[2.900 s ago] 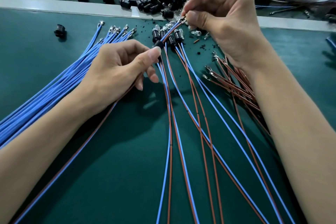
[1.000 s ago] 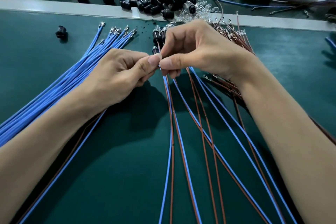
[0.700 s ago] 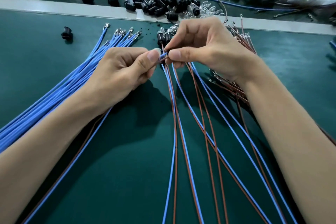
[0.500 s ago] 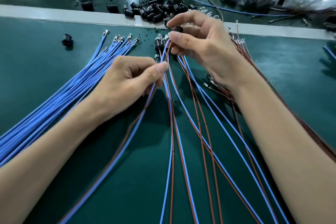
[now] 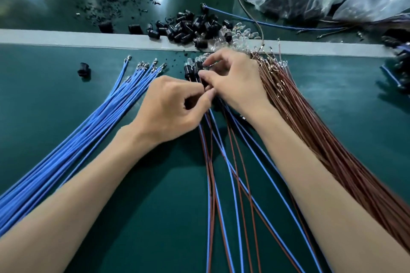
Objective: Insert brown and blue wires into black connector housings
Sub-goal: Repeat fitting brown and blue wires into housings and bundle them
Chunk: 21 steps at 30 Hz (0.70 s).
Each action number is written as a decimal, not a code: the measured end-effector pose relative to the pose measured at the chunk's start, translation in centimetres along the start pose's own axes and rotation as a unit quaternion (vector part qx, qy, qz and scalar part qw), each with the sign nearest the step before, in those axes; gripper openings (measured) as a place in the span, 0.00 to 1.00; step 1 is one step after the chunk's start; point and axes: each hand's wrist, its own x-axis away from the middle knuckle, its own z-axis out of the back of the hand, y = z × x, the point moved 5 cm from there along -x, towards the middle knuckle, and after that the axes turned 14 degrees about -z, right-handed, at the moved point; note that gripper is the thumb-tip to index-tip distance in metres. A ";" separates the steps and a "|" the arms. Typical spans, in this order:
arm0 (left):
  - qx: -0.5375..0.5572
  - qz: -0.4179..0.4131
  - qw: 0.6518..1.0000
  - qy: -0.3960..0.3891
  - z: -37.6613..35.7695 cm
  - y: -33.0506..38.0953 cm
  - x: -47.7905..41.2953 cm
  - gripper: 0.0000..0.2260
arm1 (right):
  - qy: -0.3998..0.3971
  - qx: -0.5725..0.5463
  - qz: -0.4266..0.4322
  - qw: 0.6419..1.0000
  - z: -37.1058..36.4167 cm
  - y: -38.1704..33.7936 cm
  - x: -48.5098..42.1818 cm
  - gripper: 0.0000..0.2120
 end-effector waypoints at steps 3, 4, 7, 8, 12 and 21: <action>-0.041 0.008 0.999 -0.008 -0.2 -0.7 0.1 0.19 | 0.015 0.039 0.021 0.999 0.2 -0.3 0.0 0.05; -0.051 0.004 0.998 -0.021 -0.4 -0.6 0.1 0.18 | 0.012 0.053 0.028 0.998 0.3 -0.3 0.0 0.05; -0.078 -0.005 0.996 -0.042 -0.8 -0.6 0.3 0.16 | -0.007 0.074 0.042 0.996 0.6 -0.6 0.1 0.04; -0.080 -0.006 0.996 -0.046 -0.8 -0.6 0.3 0.15 | 0.000 0.073 0.047 0.996 0.8 -0.8 0.1 0.03; -0.091 -0.008 0.995 -0.050 -0.7 -0.4 0.2 0.13 | 0.068 0.096 0.086 0.989 1.3 -2.8 -2.1 0.06; -0.074 0.004 0.997 -0.027 -0.3 -0.4 0.0 0.16 | 0.079 0.285 0.047 0.954 -2.5 -3.7 -7.6 0.07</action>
